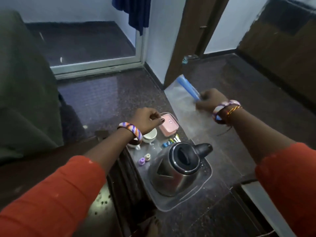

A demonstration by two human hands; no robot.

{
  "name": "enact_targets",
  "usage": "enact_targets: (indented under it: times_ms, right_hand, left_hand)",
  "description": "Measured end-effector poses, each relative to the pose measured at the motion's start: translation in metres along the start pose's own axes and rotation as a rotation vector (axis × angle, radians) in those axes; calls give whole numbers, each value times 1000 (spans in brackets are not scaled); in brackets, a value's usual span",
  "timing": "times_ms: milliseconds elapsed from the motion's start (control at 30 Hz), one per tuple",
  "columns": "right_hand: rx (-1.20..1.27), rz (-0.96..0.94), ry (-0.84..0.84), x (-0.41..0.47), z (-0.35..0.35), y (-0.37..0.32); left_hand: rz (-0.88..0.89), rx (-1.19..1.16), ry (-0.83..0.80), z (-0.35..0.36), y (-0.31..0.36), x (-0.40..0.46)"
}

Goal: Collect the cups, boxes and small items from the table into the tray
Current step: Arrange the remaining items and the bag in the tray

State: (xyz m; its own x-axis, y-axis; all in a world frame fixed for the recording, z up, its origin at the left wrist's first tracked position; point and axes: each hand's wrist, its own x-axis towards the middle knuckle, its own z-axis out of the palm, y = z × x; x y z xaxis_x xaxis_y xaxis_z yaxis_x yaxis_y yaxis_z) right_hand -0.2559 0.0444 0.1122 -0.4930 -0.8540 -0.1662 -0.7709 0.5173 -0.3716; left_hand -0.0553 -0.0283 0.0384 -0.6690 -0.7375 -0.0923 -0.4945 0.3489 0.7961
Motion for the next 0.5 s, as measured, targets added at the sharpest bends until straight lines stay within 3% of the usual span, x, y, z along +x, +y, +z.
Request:
enact_targets:
  times_ms: [233,433,500]
  right_hand:
    - [-123,-33,-105,16,52,93]
    - [-220,-216,-52,31,50,114]
    - [-247,-283,-144,37,42,115]
  left_hand:
    - [-79,144,-161,49,9,53]
    - [-126,212,-248,70,16,75]
    - [-136,221,-255,75,21,80]
